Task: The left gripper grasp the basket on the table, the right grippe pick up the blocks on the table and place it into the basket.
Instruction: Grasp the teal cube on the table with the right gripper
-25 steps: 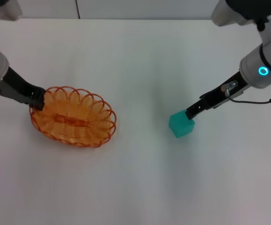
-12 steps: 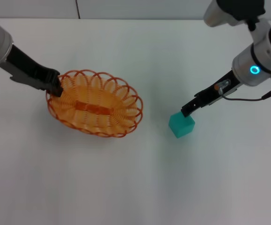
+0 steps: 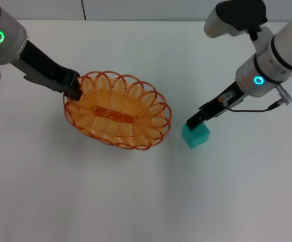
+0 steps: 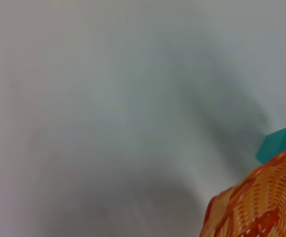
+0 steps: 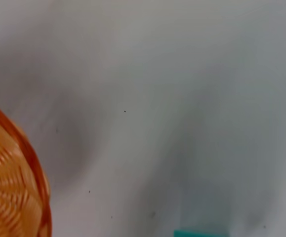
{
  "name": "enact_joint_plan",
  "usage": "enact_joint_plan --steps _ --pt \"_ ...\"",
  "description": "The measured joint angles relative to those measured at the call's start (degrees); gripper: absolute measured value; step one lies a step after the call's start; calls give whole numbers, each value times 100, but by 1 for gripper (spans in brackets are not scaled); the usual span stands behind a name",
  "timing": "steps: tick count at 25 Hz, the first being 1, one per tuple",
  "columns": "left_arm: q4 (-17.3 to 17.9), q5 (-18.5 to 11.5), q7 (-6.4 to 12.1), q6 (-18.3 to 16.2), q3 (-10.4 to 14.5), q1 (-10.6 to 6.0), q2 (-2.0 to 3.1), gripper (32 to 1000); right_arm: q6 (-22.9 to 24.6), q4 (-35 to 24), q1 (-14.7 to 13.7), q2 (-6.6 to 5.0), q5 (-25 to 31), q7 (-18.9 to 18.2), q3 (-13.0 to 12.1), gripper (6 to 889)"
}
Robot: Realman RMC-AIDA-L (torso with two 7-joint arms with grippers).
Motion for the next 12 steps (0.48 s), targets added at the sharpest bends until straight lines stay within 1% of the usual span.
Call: enact_joint_plan --steps 3,7,12 --pt "10 -87 -14 -28 8 -18 1 88 -127 259 96 4 123 -100 -28 759" --pt "13 -102 -16 -31 0 -28 3 88 -317 695 272 -7 361 -259 -42 755" --pt "16 -110 -18 -28 2 -53 4 88 -431 904 371 3 390 -342 -53 751"
